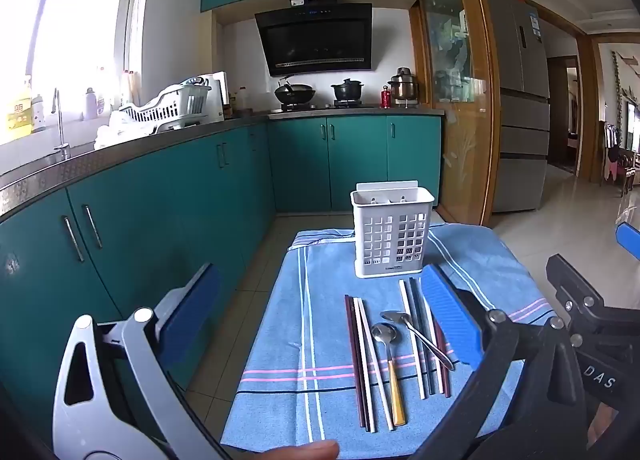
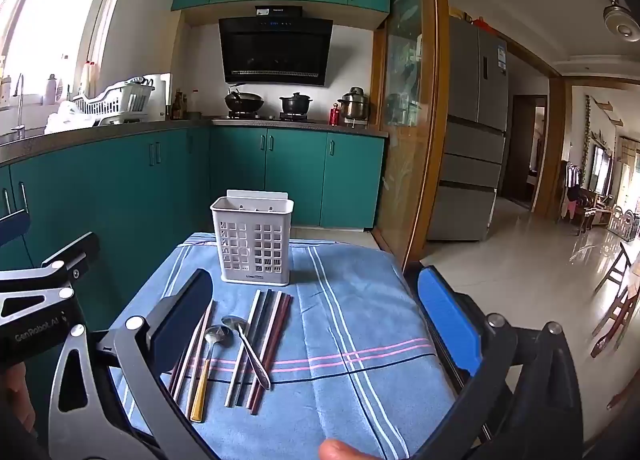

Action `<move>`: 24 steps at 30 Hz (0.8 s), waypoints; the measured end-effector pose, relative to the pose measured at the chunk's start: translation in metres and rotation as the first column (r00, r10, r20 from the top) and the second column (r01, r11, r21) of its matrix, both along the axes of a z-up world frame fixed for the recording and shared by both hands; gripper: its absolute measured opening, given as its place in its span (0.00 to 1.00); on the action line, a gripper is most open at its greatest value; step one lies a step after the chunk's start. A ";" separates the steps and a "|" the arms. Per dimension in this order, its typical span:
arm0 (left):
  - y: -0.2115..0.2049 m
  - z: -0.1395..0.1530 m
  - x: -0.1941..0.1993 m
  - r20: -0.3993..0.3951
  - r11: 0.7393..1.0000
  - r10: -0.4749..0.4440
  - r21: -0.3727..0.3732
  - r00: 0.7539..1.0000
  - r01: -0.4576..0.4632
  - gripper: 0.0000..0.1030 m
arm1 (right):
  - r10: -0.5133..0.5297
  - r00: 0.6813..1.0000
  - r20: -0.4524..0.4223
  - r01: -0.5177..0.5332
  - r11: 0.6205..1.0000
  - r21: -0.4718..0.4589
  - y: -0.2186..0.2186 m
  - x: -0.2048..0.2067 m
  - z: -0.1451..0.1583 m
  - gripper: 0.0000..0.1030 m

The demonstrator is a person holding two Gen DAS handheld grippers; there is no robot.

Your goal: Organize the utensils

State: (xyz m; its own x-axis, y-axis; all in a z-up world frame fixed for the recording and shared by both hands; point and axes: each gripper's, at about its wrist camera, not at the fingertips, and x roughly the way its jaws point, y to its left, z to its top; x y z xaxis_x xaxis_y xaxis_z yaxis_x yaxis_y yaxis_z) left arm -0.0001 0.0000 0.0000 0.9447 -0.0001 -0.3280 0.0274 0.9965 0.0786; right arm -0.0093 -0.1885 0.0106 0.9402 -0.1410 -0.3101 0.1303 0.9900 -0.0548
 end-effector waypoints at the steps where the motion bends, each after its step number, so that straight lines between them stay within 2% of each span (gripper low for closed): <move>1: 0.000 0.000 0.000 0.000 1.000 0.000 0.000 1.000 0.000 0.96 | -0.001 1.000 0.008 0.001 1.000 -0.022 0.002 -0.001 0.000 0.98; 24: 0.000 0.000 0.001 0.001 1.000 -0.002 -0.011 1.000 0.002 0.96 | 0.008 1.000 0.020 -0.008 1.000 -0.019 0.003 -0.005 0.000 0.98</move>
State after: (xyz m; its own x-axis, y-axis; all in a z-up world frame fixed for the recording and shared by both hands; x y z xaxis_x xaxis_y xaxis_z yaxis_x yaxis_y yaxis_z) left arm 0.0010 0.0000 -0.0002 0.9450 -0.0056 -0.3269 0.0291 0.9973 0.0672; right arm -0.0139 -0.1852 0.0107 0.9474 -0.1389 -0.2884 0.1234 0.9898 -0.0713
